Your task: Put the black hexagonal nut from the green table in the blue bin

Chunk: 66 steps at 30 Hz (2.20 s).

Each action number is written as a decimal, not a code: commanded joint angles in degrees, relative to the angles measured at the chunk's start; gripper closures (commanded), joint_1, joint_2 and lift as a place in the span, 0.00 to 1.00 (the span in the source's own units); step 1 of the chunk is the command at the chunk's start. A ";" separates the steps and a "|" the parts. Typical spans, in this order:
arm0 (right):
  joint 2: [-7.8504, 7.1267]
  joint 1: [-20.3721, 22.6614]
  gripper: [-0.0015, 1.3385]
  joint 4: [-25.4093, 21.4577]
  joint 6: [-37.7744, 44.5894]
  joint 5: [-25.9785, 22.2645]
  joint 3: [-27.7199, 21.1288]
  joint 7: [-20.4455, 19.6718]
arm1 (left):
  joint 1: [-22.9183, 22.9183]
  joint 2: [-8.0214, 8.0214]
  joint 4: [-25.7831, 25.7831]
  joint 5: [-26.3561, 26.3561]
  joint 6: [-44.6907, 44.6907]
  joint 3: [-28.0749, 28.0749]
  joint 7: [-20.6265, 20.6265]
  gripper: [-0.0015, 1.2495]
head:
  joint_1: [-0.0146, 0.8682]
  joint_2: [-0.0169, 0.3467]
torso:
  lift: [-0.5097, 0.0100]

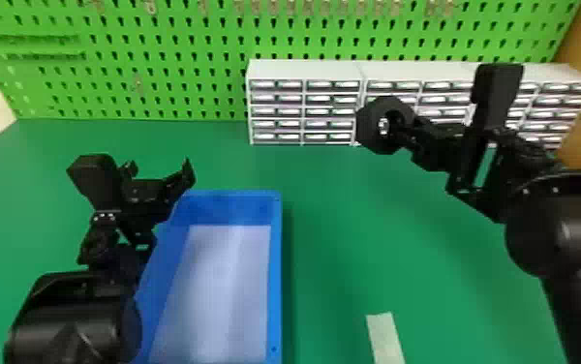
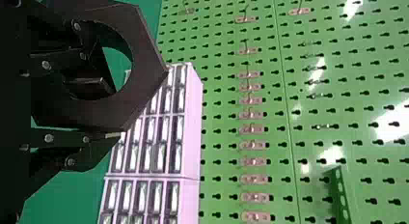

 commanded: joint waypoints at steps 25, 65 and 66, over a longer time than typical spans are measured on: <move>2.63 -0.18 0.82 2.54 -5.50 5.55 8.40 3.70 | -0.17 0.00 0.00 0.09 0.00 0.00 0.00 0.14 | 0.79 0.19 | 0.79; 1.23 -4.66 0.82 10.72 -2.25 -1.48 21.32 7.48 | -0.44 0.00 0.00 0.09 0.00 0.18 0.00 0.14 | 0.79 0.19 | 0.79; 1.23 -4.75 0.82 10.89 -2.25 -1.48 21.49 7.66 | -0.44 0.00 0.00 0.09 0.00 0.18 0.00 0.14 | 0.79 0.19 | 0.79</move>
